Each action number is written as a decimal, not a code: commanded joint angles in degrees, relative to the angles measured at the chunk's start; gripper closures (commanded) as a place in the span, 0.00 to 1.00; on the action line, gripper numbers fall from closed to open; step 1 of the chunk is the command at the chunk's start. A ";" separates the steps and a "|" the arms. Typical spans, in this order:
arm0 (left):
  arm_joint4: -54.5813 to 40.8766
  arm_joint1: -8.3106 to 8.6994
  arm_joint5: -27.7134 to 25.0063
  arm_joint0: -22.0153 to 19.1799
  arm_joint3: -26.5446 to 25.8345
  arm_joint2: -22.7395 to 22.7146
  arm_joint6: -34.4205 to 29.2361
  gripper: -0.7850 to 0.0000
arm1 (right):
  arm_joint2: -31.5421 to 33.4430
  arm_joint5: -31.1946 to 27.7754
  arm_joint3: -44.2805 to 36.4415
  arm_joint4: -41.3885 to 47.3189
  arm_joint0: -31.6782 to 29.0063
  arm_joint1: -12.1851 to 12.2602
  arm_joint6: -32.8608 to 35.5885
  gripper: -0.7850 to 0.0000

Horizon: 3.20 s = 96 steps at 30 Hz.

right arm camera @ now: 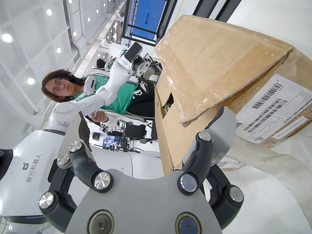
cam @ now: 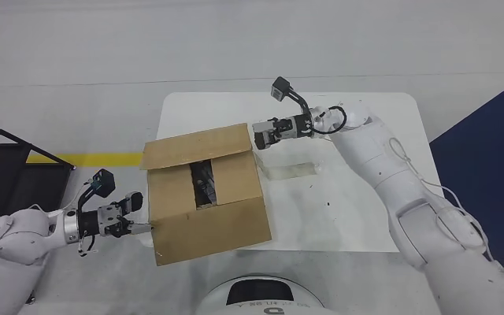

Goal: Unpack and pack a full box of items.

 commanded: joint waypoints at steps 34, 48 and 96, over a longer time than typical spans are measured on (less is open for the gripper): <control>19.00 4.45 0.53 -10.07 8.47 13.07 22.45 0.00 | 6.80 -1.68 -12.70 -4.95 -6.61 6.91 -1.67 0.00; 12.36 0.66 14.19 -27.34 10.77 25.81 17.33 0.00 | 6.80 -1.68 -12.70 -4.95 -6.61 6.91 -1.67 0.00; -0.28 -8.62 32.96 -50.01 16.24 43.70 8.31 0.00 | 26.42 -9.49 -38.50 -6.05 -30.03 13.07 -17.25 0.00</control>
